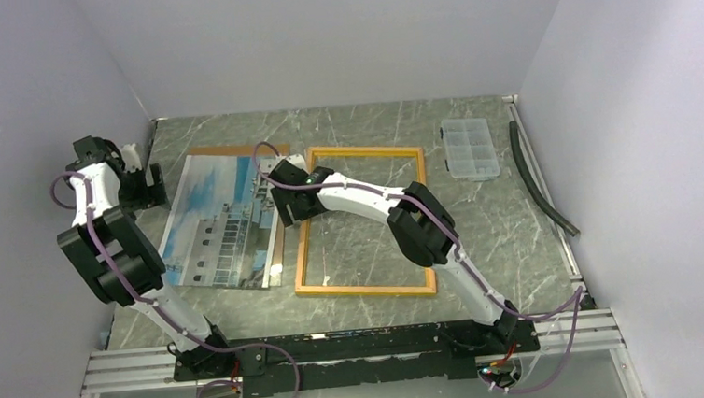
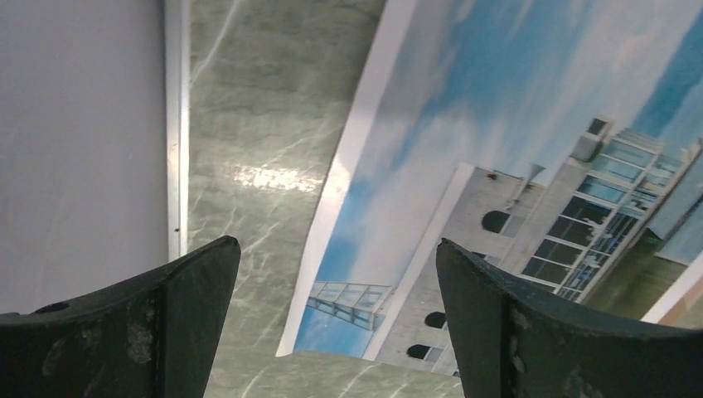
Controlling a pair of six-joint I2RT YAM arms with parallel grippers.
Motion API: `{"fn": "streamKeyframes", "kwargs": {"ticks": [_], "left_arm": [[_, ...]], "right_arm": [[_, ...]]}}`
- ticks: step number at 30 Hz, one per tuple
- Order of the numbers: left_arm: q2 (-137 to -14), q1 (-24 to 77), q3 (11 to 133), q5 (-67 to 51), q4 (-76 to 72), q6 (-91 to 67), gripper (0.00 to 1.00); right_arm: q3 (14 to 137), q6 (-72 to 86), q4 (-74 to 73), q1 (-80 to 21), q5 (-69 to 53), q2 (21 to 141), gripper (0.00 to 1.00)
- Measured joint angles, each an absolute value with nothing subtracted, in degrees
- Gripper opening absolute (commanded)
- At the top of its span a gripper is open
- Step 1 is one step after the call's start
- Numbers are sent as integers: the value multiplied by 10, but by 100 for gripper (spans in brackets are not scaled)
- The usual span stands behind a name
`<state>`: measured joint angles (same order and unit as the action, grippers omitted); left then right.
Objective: Put the photo into the frame
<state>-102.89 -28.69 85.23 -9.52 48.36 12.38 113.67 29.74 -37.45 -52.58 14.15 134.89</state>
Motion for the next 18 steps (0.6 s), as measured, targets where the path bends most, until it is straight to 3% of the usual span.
{"fn": "streamKeyframes", "kwargs": {"ticks": [10,18], "left_arm": [[-1049,-296,845,-46,445,130,89],[-1099,-294,824,-15,401,129,84]], "right_arm": [[1030,291,-345,-515,176,1303,67],[958,294,-336,-486,172,1254,79]]}}
